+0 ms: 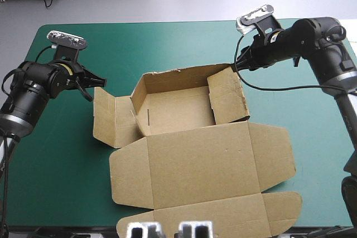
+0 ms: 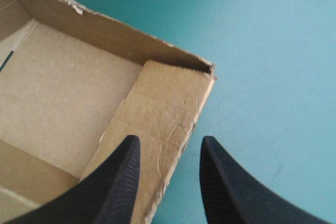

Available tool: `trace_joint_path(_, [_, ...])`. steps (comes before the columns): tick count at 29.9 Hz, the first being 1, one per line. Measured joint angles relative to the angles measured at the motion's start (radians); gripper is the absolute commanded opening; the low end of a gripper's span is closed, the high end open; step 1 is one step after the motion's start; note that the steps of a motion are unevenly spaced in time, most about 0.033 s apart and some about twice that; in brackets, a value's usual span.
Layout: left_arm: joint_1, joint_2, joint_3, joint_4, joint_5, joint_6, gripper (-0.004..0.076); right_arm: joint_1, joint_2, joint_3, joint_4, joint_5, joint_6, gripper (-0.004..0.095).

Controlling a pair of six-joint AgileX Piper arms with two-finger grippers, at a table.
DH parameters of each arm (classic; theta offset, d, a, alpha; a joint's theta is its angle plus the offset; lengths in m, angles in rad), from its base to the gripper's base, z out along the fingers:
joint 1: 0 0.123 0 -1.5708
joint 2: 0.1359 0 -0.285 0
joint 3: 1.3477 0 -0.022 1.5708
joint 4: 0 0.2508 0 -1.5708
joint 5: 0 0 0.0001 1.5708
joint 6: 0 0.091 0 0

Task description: Fold the box

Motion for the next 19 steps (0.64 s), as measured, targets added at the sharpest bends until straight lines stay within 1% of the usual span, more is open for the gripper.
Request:
trace_joint_path(3, [0.0, 0.0, 0.0, 0.001, 0.093, -0.005, 0.0008, 0.0, -0.009, -0.01, -0.026, 0.075, 0.031, 0.0359])
trace_joint_path(7, [0.0, 0.0, 0.0, 0.003, 0.203, -0.006, -0.0001, 0.0, -0.008, 0.011, -0.043, 0.089, 0.055, 0.0359])
trace_joint_path(9, [0.0, 0.0, -0.001, 0.003, 0.238, -0.006, -0.001, 0.0, 0.0, 0.024, -0.044, 0.089, 0.066, 0.0359])
trace_joint_path(13, [0.0, 0.0, -0.002, 0.003, 0.268, -0.005, -0.001, 0.0, 0.057, 0.038, -0.044, 0.089, 0.072, 0.0359])
trace_joint_path(19, [0.0, 0.0, -0.003, 0.003, 0.271, -0.001, -0.001, 0.0, 0.198, 0.04, -0.042, 0.087, 0.073, 0.0359])
